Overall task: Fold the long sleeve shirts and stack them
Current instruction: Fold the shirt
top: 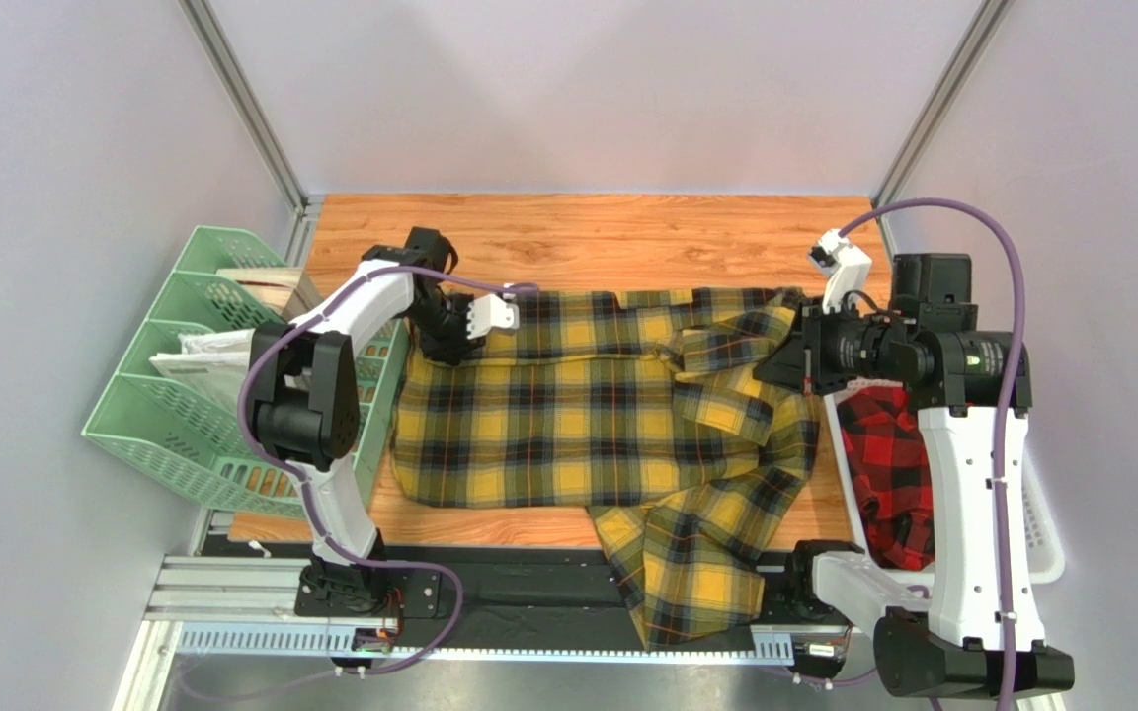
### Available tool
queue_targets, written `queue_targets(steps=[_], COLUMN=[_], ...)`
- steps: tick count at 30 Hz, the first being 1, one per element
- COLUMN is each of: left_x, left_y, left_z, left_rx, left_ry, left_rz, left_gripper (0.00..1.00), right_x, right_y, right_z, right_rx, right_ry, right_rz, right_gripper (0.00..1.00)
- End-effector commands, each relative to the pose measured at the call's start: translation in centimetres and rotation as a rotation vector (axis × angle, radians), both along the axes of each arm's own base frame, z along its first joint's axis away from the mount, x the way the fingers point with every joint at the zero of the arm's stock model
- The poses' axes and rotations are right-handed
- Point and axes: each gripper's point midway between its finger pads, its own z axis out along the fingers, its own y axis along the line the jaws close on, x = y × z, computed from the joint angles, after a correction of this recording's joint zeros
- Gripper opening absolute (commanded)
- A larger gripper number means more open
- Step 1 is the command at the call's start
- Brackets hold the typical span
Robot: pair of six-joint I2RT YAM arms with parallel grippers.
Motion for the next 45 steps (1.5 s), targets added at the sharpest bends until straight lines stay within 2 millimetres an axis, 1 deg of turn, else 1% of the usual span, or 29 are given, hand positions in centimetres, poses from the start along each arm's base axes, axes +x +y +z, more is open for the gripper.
queue_targets(steps=[1,2,5,7,8,11,13,15,16,17,18,19,20,21,22,23,24,25,26,27,28,29,31,33,34,36,37,38,45], left_x=[0.7,0.8,0.2,-0.6,-1.4,-4.1,-5.9,-8.2,-9.3,-9.9,-10.6,-11.4,-12.1,-12.7,-13.2,-13.6,-13.8,-13.6,-13.5,-13.3,-12.8,-12.5,-11.7,-11.8,-12.1,-12.4,-12.7,-12.5,-11.6], left_y=[-2.6,-2.9,-4.8,-6.3,-7.4,-9.8,-11.1,-12.9,-13.2,-14.2,-14.6,-14.8,-15.8,-16.2,-16.6,-17.7,-18.3,-19.0,-19.9,-20.5,-21.4,-22.0,-23.4,-24.4,-25.2,-25.9,-26.7,-26.8,-27.9], left_z=[5.8,7.4,10.8,12.9,14.9,18.8,20.4,22.2,20.8,23.8,24.2,22.1,24.8,24.8,22.9,24.6,24.4,22.6,23.9,23.9,22.7,24.0,23.3,24.1,23.2,23.7,22.8,23.2,21.7], left_rx=[-0.187,-0.224,-0.353,-0.451,-0.523,-0.665,-0.717,-0.757,-0.757,-0.806,-0.83,-0.829,-0.889,-0.904,-0.893,-0.924,-0.921,-0.892,-0.912,-0.905,-0.883,-0.903,-0.891,-0.926,-0.922,-0.946,-0.942,-0.951,-0.896], left_ry=[-0.047,-0.069,-0.093,-0.087,-0.09,-0.085,-0.077,-0.189,-0.169,-0.331,-0.381,-0.39,-0.547,-0.596,-0.613,-0.751,-0.798,-0.819,-0.915,-0.944,-0.945,-1.012,-1.029,-1.07,-1.063,-1.115,-1.105,-1.132,-1.209], left_rz=[0.037,0.055,0.06,0.058,0.037,0.032,0.044,-0.031,-0.001,-0.06,-0.08,-0.083,-0.14,-0.165,-0.179,-0.23,-0.243,-0.251,-0.254,-0.256,-0.257,-0.238,-0.231,-0.239,-0.264,-0.287,-0.301,-0.285,-0.328], left_gripper=[0.45,0.47,0.65,0.91,0.92,0.99,0.99,0.99,0.99,0.99,0.99,0.99,0.99,0.99,0.99,0.99,0.99,0.99,0.99,0.99,0.99,0.99,0.99,0.99,0.99,0.99,0.99,0.99,0.99], right_x=[-1.6,-1.2,0.0,0.6,0.9,1.9,2.5,3.3,3.8,4.2,4.7,5.2,5.4,5.8,6.2,6.5,6.6,6.9,6.9,6.9,7.0,7.0,7.1,7.0,7.2,7.4,7.5,7.5,7.9], right_y=[1.8,2.0,2.8,3.9,4.4,6.3,7.4,7.9,8.2,8.3,8.6,8.9,9.3,9.8,10.0,10.2,10.5,10.6,10.8,10.9,11.1,11.2,11.5,11.7,11.7,11.5,11.4,11.4,11.3], right_z=[-2.1,-2.5,-3.3,-3.2,-3.2,-2.7,-2.7,-3.2,-3.3,-3.3,-3.7,-3.6,-3.5,-3.7,-3.5,-3.4,-3.0,-3.1,-2.9,-2.8,-2.9,-2.8,-2.5,-2.3,-2.5,-2.5,-2.7,-2.8,-2.0], right_rx=[0.055,0.055,0.064,0.077,0.082,0.134,0.155,0.168,0.182,0.188,0.201,0.216,0.247,0.271,0.289,0.308,0.327,0.337,0.349,0.365,0.376,0.389,0.425,0.457,0.465,0.491,0.501,0.514,0.618], right_ry=[0.128,0.14,0.144,0.124,0.122,0.12,0.113,0.139,0.152,0.158,0.184,0.181,0.21,0.24,0.242,0.265,0.272,0.283,0.297,0.314,0.328,0.34,0.367,0.401,0.413,0.439,0.453,0.468,0.529], right_rz=[0.068,0.069,0.081,0.11,0.12,0.14,0.155,0.156,0.14,0.136,0.136,0.134,0.121,0.126,0.123,0.112,0.117,0.114,0.11,0.114,0.115,0.112,0.115,0.111,0.104,0.091,0.083,0.076,0.075], right_gripper=[0.0,0.0,0.0,0.0,0.0,0.0,0.0,0.0,0.0,0.0,0.0,0.0,0.0,0.0,0.0,0.0,0.0,0.0,0.0,0.0,0.0,0.0,0.0,0.0,0.0,0.0,0.0,0.0,0.0])
